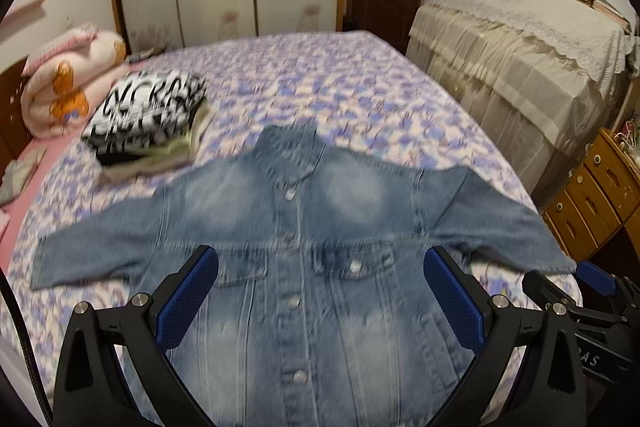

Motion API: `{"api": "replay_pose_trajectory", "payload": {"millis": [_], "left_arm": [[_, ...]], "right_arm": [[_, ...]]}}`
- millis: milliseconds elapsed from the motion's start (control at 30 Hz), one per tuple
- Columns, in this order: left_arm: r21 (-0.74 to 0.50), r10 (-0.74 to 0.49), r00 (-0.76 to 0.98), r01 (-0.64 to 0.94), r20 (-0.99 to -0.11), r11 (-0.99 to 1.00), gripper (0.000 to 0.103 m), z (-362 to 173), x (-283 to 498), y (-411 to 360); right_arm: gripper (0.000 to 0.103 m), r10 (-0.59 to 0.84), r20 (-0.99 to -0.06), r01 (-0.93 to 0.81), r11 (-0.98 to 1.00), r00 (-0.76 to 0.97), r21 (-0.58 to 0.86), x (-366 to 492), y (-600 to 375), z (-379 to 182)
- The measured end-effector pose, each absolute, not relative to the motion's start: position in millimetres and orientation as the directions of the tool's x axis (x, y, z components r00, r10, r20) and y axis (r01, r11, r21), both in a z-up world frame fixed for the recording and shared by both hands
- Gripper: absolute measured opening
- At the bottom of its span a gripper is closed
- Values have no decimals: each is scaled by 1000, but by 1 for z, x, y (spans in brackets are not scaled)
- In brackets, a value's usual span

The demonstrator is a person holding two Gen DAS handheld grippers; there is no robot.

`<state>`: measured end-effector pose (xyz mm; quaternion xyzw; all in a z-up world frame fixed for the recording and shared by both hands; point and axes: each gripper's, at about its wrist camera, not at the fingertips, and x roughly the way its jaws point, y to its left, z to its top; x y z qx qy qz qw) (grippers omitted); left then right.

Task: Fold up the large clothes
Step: 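Grasp the denim jacket sleeve cuff with the right gripper and lift it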

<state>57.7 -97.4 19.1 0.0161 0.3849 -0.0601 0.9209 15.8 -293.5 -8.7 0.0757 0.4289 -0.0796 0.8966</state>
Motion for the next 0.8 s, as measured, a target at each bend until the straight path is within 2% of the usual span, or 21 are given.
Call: {"api": "replay_pose_trajectory", "payload": {"millis": [133,400,667,800], "left_arm": [[8,-111,701,164,-705,986,102,19,71,-118],[-52,-220,638,271,-738,961,102,-14,97,-166],[-117,-299,593,326,-748,938,102,-51,118,-208],[-89,-277,573,333,-771,939,102,-70,132,-234]], "right_arm": [[99,-110,-780,273,959,616,80,22,-326,-19],[99,-168,-829,464,877,533,121,36,-412,-73],[99,-149,-867,689,675,476,263,23,-519,-145],[94,-108,-866,726,600,488,334,24,-548,-168]]}}
